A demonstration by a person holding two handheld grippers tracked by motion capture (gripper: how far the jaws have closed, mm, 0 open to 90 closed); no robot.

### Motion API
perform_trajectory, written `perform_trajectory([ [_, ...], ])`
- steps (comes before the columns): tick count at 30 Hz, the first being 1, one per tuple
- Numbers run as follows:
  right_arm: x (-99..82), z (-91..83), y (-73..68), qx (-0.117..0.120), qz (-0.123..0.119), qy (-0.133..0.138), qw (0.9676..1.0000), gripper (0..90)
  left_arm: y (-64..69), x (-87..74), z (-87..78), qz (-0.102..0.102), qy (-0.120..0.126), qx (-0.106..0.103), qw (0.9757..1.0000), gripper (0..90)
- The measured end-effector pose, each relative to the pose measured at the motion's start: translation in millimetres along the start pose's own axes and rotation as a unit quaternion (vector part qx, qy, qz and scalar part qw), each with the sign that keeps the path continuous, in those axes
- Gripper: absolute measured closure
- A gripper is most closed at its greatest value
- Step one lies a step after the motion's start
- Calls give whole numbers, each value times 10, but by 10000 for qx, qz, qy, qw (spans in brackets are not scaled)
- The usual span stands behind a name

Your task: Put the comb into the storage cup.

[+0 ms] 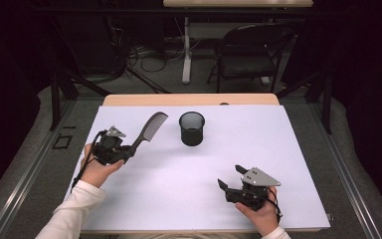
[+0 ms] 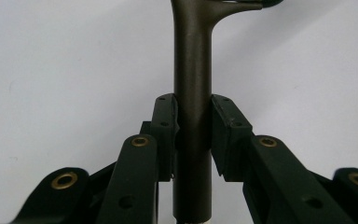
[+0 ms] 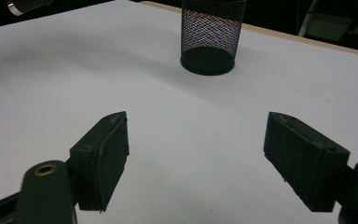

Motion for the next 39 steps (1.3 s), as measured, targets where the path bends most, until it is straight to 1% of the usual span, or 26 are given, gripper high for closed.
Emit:
perform_trajectory([
  [2, 1, 2, -2, -1, -2, 24, 10000, 219, 21, 12, -15, -26, 86, 1, 10000, 723],
  [7, -1, 2, -2, -6, -9, 14, 10000, 219, 95, 41, -54, 12, 305, -55, 9995, 723],
  [9, -1, 3, -2, -3, -6, 9, 10000, 219, 134, 59, -76, 68, 382, -58, 9992, 723],
  [13, -3, 6, -7, 0, 1, -2, 10000, 219, 231, 98, -102, 103, 586, -147, 9981, 722],
  [17, -3, 5, -5, 0, -6, 7, 10000, 219, 315, 122, -117, 160, 761, -130, 9969, 723],
  [20, -3, 4, -2, 2, 2, -3, 10000, 219, 371, 137, -120, 140, 915, -195, 9955, 723],
  [25, -3, 4, -4, 12, -2, 7, 10000, 219, 450, 150, -126, 152, 1108, -237, 9934, 723],
  [30, -3, 7, -4, 11, -5, 2, 10000, 219, 528, 143, -140, 155, 1353, -242, 9904, 723],
  [34, -3, 8, -6, -5, -14, 17, 10000, 226, 599, 119, -146, 191, 1500, -249, 9882, 723],
  [37, -1, 7, 6, -63, -52, 61, 9999, 249, 657, 99, -145, 195, 1642, -290, 9858, 723],
  [39, 1, 4, 15, -54, -4, 82, 10000, 252, 696, 84, -139, 238, 1695, -289, 9848, 723],
])
Point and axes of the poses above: each handheld gripper's, and its own axes: z roughly forward along the jaws, x roughly out of its top, y roughly to its right, the point moved 3 cm from there along z, roughly forward along the jaws, and after that the axes turned 3 degrees about -y, right-handed, at the moved point
